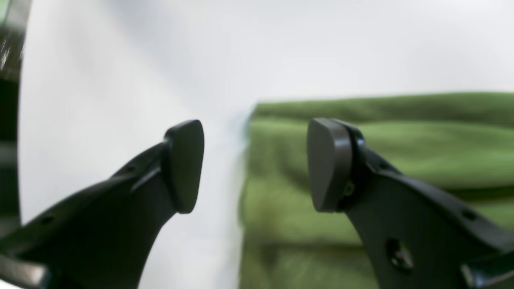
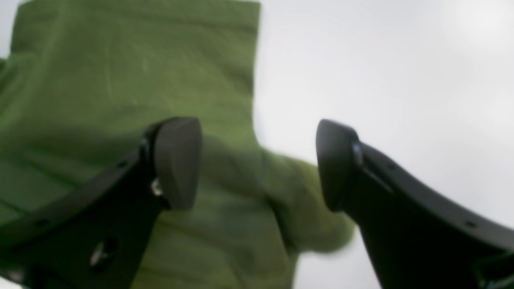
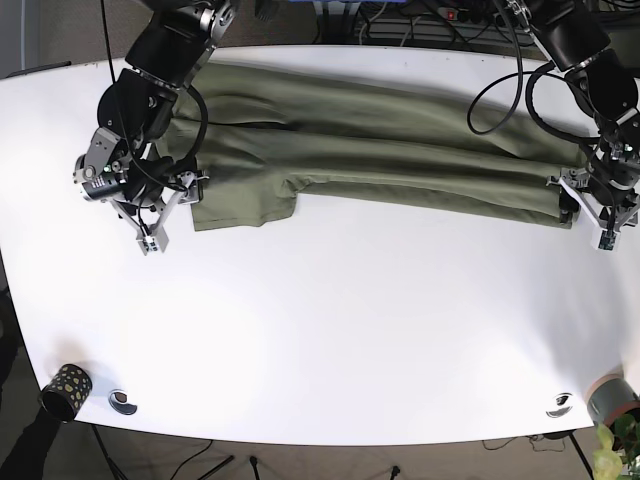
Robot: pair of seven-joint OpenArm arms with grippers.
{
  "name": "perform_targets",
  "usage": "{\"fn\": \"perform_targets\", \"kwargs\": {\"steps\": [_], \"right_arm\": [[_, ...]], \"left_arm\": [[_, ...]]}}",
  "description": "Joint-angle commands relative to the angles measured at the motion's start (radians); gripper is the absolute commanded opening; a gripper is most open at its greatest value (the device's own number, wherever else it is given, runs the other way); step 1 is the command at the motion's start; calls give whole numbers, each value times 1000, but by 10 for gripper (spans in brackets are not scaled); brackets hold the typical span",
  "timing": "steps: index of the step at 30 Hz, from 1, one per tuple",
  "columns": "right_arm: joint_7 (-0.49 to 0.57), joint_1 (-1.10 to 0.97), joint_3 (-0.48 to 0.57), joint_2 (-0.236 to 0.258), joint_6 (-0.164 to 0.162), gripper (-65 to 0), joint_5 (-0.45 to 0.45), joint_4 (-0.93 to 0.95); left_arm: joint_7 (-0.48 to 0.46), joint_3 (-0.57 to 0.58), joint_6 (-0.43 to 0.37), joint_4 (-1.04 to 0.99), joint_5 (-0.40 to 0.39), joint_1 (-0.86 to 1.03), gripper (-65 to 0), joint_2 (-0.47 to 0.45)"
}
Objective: Fold the T-shirt properly
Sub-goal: 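Regrasp the folded strip ends with both grippers and fold again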
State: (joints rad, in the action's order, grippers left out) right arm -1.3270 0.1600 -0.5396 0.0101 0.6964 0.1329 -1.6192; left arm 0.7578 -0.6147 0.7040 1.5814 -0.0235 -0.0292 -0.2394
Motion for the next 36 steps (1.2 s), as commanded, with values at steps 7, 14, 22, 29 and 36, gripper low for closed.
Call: {"fn": "perform_targets", "kwargs": {"steps": [7,14,22,29,36], "right_arm": [[116,62,5,12,2,-220,53,187],[160,56,6,11,2,-222,53,237],[160,48,8,-28,2,-409,53,236],[165,51,6,-29,2,-650,53,198],[57,-17,0,-54,2,-650,55,-135]], "left_arm": [[-16,78,-6,-51,3,-10,-272,-18],[-16,74,-6,-129,4,-7,-272,-21],[-19,65,-6,-141,6,36,-272,-22],[-19,63,-6,-143,6,38,-272,-22],[-19,68,-6,-144,7,56,-272,-22]]}}
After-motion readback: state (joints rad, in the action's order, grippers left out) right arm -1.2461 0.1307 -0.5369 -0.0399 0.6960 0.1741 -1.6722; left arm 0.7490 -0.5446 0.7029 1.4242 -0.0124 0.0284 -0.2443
